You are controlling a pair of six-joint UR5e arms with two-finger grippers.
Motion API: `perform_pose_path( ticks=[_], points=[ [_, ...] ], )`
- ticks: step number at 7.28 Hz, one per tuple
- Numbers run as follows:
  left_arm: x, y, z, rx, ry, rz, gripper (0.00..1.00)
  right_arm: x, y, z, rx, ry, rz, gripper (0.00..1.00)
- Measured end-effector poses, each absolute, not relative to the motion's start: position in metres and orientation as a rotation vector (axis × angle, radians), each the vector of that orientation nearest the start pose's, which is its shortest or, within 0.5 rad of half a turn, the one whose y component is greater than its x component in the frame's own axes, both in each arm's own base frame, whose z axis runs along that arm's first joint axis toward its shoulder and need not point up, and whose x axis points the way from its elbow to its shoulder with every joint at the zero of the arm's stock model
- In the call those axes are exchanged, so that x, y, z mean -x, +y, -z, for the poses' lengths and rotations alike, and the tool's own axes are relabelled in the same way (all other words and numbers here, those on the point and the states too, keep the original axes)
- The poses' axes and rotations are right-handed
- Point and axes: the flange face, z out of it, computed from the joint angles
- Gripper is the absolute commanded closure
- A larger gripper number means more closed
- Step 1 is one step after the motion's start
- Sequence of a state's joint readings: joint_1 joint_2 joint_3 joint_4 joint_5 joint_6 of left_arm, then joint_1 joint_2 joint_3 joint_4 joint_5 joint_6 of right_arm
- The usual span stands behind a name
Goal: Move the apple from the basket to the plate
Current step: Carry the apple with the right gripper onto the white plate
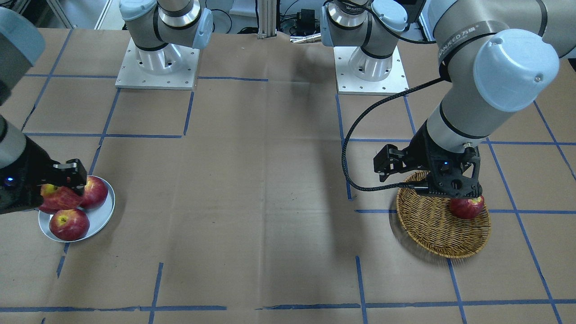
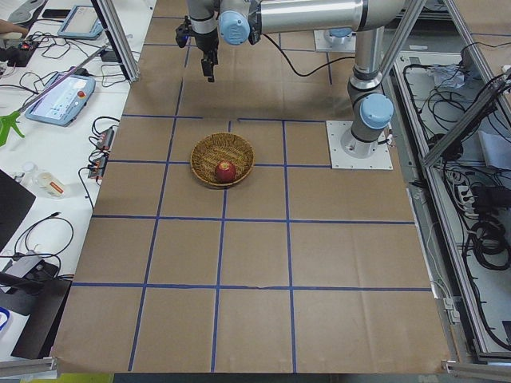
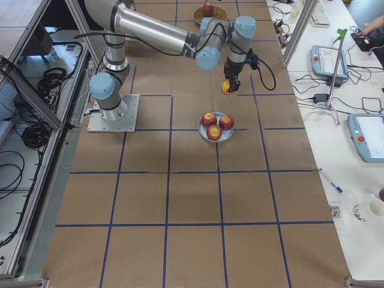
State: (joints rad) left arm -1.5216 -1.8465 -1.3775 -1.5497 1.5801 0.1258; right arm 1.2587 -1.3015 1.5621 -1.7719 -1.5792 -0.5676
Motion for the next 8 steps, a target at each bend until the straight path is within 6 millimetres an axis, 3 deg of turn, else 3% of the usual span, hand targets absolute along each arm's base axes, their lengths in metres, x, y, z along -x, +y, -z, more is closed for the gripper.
perform_pose_path(
  ticks=[1, 2, 5, 7, 8],
  points=[
    [0.103, -0.607, -0.431, -0.121, 3.134, -0.105, 0.01, 0.086, -0.588, -0.35, 0.425, 3.076, -0.112, 0.58],
    [0.103, -0.607, -0.429, -0.122, 3.134, -0.11, 0.01, 0.105, -0.577, -0.332, 0.44, 3.066, -0.115, 0.58],
    [0.104, -0.609, -0.427, -0.124, 3.134, -0.114, 0.01, 0.113, -0.552, -0.287, 0.465, 3.094, -0.037, 0.57],
    [0.107, -0.609, -0.426, -0.131, 3.135, -0.117, 0.01, 0.116, -0.549, -0.277, 0.464, 3.107, 0.003, 0.56],
    [0.108, -0.609, -0.426, -0.134, 3.135, -0.118, 0.01, 0.117, -0.551, -0.276, 0.461, 3.113, 0.02, 0.49]
  ],
)
